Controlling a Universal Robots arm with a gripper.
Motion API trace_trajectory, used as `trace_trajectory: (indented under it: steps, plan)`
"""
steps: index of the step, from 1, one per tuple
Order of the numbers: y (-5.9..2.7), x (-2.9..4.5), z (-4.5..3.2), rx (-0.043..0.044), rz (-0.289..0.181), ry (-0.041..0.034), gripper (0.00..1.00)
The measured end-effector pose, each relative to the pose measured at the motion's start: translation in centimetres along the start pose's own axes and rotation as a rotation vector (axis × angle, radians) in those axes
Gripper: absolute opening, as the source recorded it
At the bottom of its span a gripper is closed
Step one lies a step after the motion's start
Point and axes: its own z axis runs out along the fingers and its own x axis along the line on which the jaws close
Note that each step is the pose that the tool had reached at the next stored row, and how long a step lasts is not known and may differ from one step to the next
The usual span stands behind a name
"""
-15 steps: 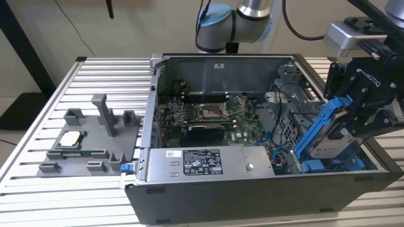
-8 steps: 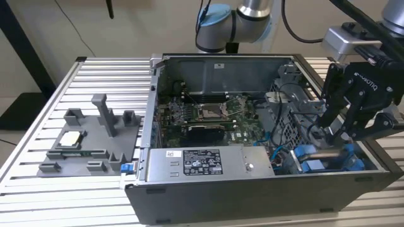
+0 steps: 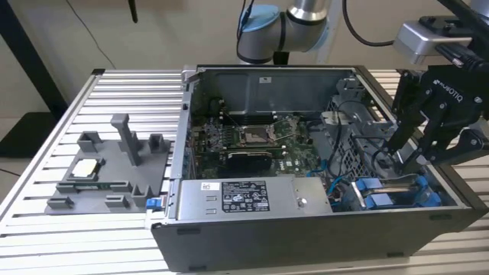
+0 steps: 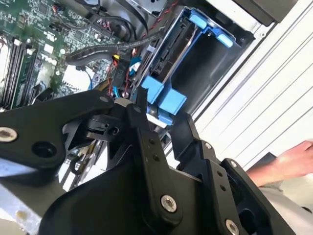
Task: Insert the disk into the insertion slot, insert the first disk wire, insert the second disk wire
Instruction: 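Insert the disk into the insertion slot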
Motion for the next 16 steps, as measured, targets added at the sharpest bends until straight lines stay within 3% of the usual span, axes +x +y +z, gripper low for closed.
trace_trajectory:
  steps: [5, 9, 13, 16]
  plan:
    - [0.05, -0.42, -0.7, -0.0002, 0.0, -0.0027, 0.47]
    - [0.06, -1.01, -0.49, -0.0004, -0.002, -0.0313, 0.47]
    - [0.06, -1.31, -0.16, 0.0039, -0.012, -0.0429, 0.47]
    - [0.05, -1.34, -0.08, 0.0106, -0.031, -0.0597, 0.47]
